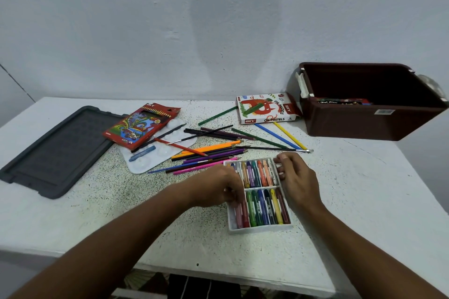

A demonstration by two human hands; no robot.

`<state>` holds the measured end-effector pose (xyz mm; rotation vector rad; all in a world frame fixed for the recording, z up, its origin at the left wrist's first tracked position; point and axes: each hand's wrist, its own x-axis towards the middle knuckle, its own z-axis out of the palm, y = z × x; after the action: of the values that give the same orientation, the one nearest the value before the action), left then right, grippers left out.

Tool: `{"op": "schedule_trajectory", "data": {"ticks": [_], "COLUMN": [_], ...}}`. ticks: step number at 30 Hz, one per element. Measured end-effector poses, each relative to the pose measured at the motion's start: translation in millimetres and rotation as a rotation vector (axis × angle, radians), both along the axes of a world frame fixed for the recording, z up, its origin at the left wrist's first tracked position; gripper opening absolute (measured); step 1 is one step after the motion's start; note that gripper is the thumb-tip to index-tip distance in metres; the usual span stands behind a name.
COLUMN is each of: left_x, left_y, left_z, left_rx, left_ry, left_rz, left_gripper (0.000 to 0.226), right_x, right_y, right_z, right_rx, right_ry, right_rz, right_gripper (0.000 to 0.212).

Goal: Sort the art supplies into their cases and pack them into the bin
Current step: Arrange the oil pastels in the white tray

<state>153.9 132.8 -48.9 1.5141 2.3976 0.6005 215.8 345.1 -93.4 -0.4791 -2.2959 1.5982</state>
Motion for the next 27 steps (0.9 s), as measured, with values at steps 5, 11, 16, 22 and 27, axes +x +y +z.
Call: {"op": "schedule_trajectory", "data": {"ticks": [5,11,16,22,27], "left_x": [3.1,-10.7,-60.2,-86.5,-84.9], "left_y": [-4.6,-14.1,-65.1,-132.9,-138.5], "left_z": [-6.0,-9.0,-14.1,-21.3,-22.3], "left_rx": [0.046,0.127,0.147,-0.268,-0.472], "left_ry": [0.134,0.175,0.322,0.451,0.440], "left_rz": [-0.086,0.143,0.906,1.139,1.129], "left_gripper": [0.011,0.012,0.025,0.028,0.023], "right_x": [0.0,0.7,0.3,-2.1,-2.3], "right_y": [0.0,-0.5,-0.7,-0.4,-1.3], "right_z": [-0.2,1.7,1.9,0.3,0.7], "right_rx": [0.008,0.012,0.043,0.062,0.058], "right_ry": [-0.002,0.005,0.002,-0.006,-0.006], "right_rz": [0.002,-0.002,-0.007,-0.015,-0.015], "right_gripper": [0.023,0.023,0.023,0.022,0.023]}}
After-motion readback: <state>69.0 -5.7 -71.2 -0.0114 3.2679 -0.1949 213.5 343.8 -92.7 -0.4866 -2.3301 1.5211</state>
